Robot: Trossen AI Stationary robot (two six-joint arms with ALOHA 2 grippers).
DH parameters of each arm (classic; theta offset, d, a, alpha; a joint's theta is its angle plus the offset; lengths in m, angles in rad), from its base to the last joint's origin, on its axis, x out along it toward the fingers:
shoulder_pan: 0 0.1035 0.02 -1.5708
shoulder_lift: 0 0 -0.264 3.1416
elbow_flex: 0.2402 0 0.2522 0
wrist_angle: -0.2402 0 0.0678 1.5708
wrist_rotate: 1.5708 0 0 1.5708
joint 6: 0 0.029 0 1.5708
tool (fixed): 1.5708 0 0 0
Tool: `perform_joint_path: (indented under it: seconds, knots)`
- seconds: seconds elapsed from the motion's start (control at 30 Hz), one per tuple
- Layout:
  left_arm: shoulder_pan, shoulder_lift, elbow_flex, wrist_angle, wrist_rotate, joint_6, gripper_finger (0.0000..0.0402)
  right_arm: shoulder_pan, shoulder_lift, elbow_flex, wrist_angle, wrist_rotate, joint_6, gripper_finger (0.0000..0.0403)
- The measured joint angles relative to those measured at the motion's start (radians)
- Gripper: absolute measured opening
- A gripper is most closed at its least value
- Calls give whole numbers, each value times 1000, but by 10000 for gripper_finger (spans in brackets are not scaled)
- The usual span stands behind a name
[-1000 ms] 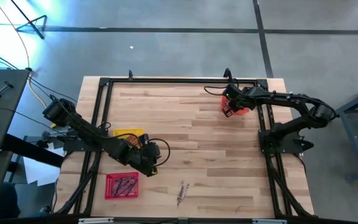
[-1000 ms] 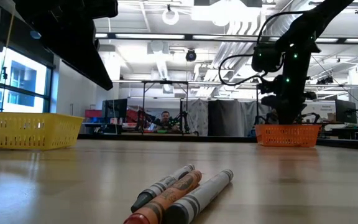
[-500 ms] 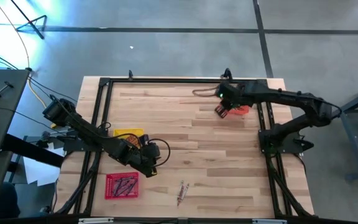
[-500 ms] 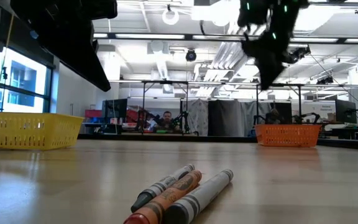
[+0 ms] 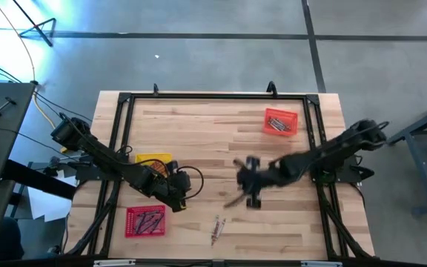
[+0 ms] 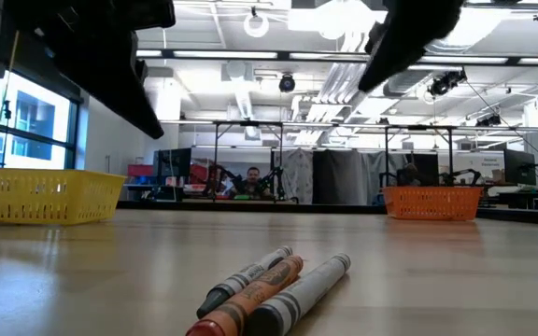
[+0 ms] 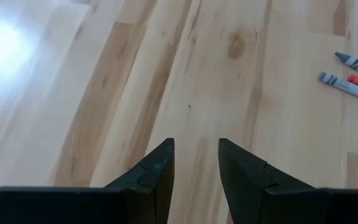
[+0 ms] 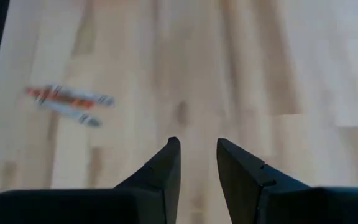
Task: Sort crayons
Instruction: Put the gray crayon into the orange bin
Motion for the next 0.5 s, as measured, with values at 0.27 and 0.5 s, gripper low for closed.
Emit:
perform_joint_path:
  seconds: [0.27, 0.5]
  knots:
    - [-7, 0, 0, -99, 138, -7, 110, 67, 245, 29, 179, -71, -25, 96]
    - [-34, 0, 0, -116, 150, -11, 110, 69, 430, 162, 180, -190, -30, 96]
